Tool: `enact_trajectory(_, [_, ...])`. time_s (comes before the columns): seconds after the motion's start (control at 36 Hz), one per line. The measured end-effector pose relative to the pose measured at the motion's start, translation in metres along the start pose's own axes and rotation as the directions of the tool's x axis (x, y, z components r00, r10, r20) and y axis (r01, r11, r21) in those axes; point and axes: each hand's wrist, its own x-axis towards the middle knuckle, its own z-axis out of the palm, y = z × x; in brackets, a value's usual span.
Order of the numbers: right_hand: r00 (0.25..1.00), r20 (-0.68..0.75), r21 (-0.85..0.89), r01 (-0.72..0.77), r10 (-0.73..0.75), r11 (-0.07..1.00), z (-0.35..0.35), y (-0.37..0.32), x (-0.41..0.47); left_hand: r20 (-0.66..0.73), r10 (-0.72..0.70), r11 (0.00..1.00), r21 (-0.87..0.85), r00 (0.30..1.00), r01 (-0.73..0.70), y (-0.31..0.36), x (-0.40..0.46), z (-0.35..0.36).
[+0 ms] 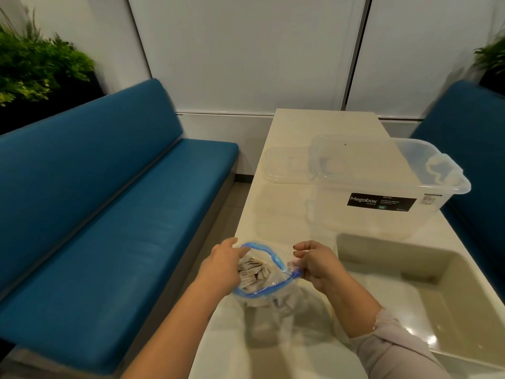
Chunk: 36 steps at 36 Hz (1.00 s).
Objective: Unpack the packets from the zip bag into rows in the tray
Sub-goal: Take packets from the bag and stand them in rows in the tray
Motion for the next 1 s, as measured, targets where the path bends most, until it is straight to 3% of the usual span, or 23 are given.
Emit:
enact_trajectory(0.08, [0.997, -0.034, -0.023, 0.073, -0.074, 0.997, -0.001, 0.001, 0.001, 0.000, -0.016, 0.999, -0.032, 1.000, 0.016, 0.000, -0.003, 0.002])
enact_trajectory(0.19, [0.970, -0.077, -0.242, 0.207, -0.232, 0.948, 0.004, 0.001, -0.005, 0.003, -0.034, 0.995, -0.091, 0.999, 0.034, 0.010, -0.009, 0.003])
enact_trajectory(0.31, [0.916, 0.095, -0.454, 0.388, -0.389, 0.802, 0.025, 0.000, -0.024, -0.026, -0.058, 0.992, -0.117, 0.998, 0.055, 0.022, -0.012, 0.007])
enact_trajectory(0.33, [0.902, 0.137, -0.567, 0.410, -0.409, 0.714, 0.029, 0.001, -0.028, -0.035, -0.066, 0.990, -0.128, 0.997, 0.061, 0.025, -0.012, 0.008])
enact_trajectory(0.39, [0.869, 0.174, -0.843, 0.374, -0.463, 0.386, 0.032, 0.003, -0.033, -0.052, -0.075, 0.989, -0.133, 0.996, 0.067, 0.027, -0.011, 0.009])
enact_trajectory(0.44, [0.847, 0.200, -0.956, 0.278, -0.493, 0.089, 0.030, 0.003, -0.032, -0.065, -0.080, 0.990, -0.118, 0.995, 0.072, 0.027, -0.012, 0.009])
enact_trajectory(0.47, [0.843, 0.199, -0.971, 0.238, -0.500, 0.014, 0.027, 0.001, -0.032, -0.072, -0.082, 0.991, -0.114, 0.994, 0.074, 0.025, -0.013, 0.009])
enact_trajectory(0.58, [0.851, 0.189, -0.982, 0.157, -0.490, -0.105, 0.015, 0.000, -0.032, -0.086, -0.077, 0.995, -0.069, 0.993, 0.071, 0.021, -0.016, 0.012])
enact_trajectory(0.69, [0.879, 0.189, -0.978, 0.128, -0.438, -0.164, 0.013, 0.000, -0.035, -0.047, -0.092, 0.995, -0.028, 0.995, 0.091, 0.022, -0.017, 0.012])
enact_trajectory(0.89, [0.897, 0.201, -0.976, 0.147, -0.394, -0.162, 0.008, 0.004, -0.032, -0.037, -0.096, 0.994, -0.063, 0.995, 0.093, 0.021, -0.018, 0.012])
enact_trajectory(0.94, [0.912, 0.202, -0.979, 0.194, -0.356, -0.060, 0.005, 0.002, -0.029, -0.079, -0.073, 0.991, -0.122, 0.994, 0.063, 0.023, -0.018, 0.013])
enact_trajectory(1.0, [0.914, 0.194, -0.962, 0.249, -0.357, 0.114, 0.002, 0.000, -0.026, -0.145, -0.061, 0.981, -0.191, 0.988, 0.033, 0.025, -0.019, 0.012])
